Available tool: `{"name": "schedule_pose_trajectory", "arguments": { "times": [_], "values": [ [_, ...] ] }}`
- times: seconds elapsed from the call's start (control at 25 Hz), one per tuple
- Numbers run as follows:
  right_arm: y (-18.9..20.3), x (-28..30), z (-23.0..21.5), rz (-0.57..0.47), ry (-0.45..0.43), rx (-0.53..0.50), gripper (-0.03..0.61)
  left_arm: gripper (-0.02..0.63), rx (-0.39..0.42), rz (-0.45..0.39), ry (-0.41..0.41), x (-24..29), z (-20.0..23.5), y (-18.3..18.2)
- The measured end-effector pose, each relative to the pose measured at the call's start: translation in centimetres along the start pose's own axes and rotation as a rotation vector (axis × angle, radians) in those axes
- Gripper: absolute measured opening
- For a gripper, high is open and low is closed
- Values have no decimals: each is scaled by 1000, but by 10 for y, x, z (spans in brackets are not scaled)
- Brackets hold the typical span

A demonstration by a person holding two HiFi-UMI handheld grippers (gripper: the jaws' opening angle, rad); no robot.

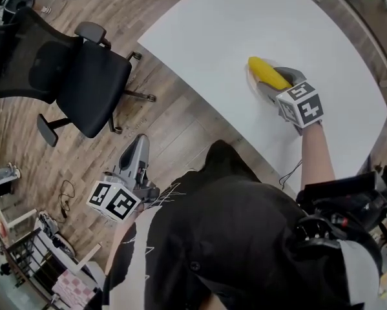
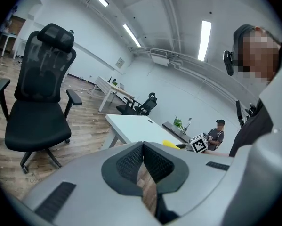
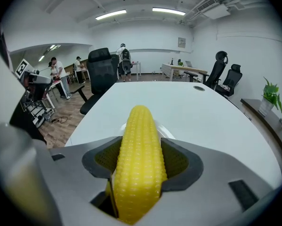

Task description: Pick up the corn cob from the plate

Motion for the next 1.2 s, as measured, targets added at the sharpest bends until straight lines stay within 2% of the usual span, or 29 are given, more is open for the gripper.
{"name": "schedule_pose_trajectory", "arguments": {
  "times": [0.36,0.44,0.56,0.68,0.76,0.96,1.2],
  "values": [
    [-15,-30,-1,-94,95,53,261,14,14,-59,48,-7,-3,-11],
    [-19,-35,-2,-148,132,101,261,14,19,-66,71,-2,-5,-15],
    [-24,-44,-2,-257,158,246,259,14,30,-84,103,4,-10,-24],
    [-27,-56,2,-360,126,391,261,14,40,-113,142,10,-20,-34],
    [-29,-64,6,-407,98,442,261,14,47,-123,170,16,-28,-37],
    [-28,-74,17,-466,33,500,261,14,55,-110,226,34,-41,-38],
    [-17,-76,43,-460,-25,549,261,14,71,-69,294,56,-55,-35]
  ]
}}
Point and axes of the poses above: the fingertips, and each gripper's own axes: x forward along the fingers, z to its left, y out of its underside, the point moved 6 cm from there along -x, backward along the fingers
